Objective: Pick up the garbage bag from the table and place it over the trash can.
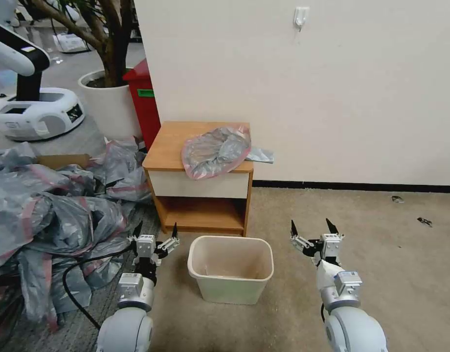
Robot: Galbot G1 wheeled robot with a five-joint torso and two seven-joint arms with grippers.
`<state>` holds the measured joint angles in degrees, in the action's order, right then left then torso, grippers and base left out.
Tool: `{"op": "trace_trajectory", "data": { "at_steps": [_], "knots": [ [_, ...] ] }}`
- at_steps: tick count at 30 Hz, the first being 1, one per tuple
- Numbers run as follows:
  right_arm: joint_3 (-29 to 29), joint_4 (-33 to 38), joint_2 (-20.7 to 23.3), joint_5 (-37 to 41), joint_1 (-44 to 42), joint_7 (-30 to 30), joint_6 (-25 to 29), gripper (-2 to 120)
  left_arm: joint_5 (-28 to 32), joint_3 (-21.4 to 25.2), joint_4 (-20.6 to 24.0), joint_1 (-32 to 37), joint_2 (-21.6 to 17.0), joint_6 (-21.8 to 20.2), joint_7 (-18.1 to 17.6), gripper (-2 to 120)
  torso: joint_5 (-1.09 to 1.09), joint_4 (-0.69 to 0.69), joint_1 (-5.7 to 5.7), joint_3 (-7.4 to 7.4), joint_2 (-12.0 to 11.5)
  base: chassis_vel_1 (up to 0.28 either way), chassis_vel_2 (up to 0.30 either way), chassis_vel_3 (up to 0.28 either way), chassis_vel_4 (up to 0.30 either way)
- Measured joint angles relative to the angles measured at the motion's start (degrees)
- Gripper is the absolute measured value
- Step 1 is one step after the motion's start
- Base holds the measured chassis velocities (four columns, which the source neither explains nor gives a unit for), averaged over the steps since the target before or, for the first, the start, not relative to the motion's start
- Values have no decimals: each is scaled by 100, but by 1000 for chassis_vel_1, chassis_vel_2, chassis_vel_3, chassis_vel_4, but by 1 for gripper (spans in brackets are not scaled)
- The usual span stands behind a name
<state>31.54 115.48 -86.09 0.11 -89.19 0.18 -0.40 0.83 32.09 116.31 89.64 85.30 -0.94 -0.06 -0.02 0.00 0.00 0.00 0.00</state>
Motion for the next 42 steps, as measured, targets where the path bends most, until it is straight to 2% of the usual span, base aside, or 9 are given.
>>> {"op": "trace_trajectory", "data": {
  "at_steps": [15,19,26,31,34,35,38,39,42],
  "knots": [
    [93,2332,-492,355,-968,614,-1053,100,1134,842,2194,1117,-868,-1246,-327,100,2,1,0,0,0,0,0,0,0],
    [-54,2511,-548,408,-1272,763,-1213,100,1429,1064,2690,1414,-1096,-1571,-411,100,6,-1,0,-1,1,0,0,0,0],
    [-85,2296,-462,534,-1235,776,-1089,100,1621,1204,2749,1602,-1241,-1792,-470,100,1,0,0,0,0,0,0,0,0],
    [-48,2019,-270,1455,-789,787,-991,100,2010,1410,2742,1790,-1542,-1913,-475,100,3,0,0,0,0,0,0,0,0],
    [-116,1560,-156,3001,-131,804,-1022,100,2197,1501,2730,1870,-1744,-1951,-474,100,2,1,0,0,0,0,0,0,0],
    [-116,1560,-156,3001,-131,804,-1022,100,2197,1501,2730,1870,-1744,-1951,-474,100,2,1,0,0,0,0,0,0,0],
    [-267,876,-210,4572,839,1106,-1072,100,2205,1506,2721,1875,-1770,-1952,-473,100,2,0,0,0,0,0,0,0,0],
    [-267,876,-210,4572,839,1106,-1072,100,2205,1506,2721,1875,-1770,-1952,-473,100,2,0,0,0,0,0,0,0,0],
    [-320,-2,-423,5892,1881,1477,-1101,100,2356,1677,2713,1982,-1812,-1835,-470,100,-2,0,0,0,0,0,0,0,0]
  ]
}}
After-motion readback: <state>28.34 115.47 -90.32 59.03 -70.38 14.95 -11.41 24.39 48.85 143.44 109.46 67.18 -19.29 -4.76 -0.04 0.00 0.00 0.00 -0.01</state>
